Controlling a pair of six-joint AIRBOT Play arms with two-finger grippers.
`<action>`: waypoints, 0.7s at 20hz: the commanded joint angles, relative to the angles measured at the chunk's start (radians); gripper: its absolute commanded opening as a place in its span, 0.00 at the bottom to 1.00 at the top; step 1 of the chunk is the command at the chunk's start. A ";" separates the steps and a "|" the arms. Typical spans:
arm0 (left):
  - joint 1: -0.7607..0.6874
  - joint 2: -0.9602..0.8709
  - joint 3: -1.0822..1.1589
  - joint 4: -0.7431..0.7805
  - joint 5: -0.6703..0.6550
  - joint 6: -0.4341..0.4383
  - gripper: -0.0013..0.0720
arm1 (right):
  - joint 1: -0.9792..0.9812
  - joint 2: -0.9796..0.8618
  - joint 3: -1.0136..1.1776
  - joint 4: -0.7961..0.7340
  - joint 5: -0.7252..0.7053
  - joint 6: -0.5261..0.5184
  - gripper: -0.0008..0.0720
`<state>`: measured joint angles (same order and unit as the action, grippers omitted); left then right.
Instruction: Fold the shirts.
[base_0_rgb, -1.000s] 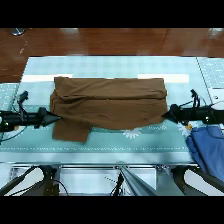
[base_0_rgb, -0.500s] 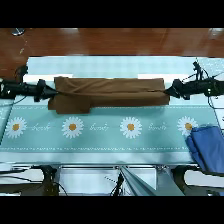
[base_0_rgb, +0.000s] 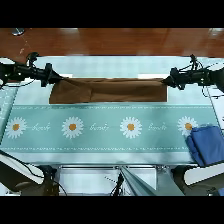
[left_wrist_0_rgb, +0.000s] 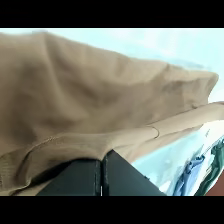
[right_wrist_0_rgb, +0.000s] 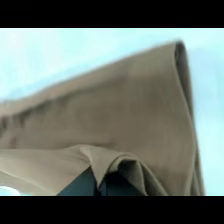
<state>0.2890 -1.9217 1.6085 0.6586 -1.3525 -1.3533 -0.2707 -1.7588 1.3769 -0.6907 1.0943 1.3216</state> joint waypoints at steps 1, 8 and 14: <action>-0.006 -0.074 0.045 -0.001 0.006 -0.008 0.04 | 0.002 -0.080 0.053 0.059 -0.005 0.002 0.05; 0.033 -0.077 0.148 0.035 -0.154 -0.045 0.98 | -0.075 -0.100 0.135 0.064 0.121 -0.005 0.86; 0.225 0.186 0.031 0.376 -0.198 -0.055 0.98 | -0.254 -0.020 0.147 -0.107 0.259 0.003 0.86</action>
<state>0.4385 -1.8606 1.7142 0.8989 -1.5749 -1.4120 -0.4606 -1.8053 1.5295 -0.7021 1.2919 1.3163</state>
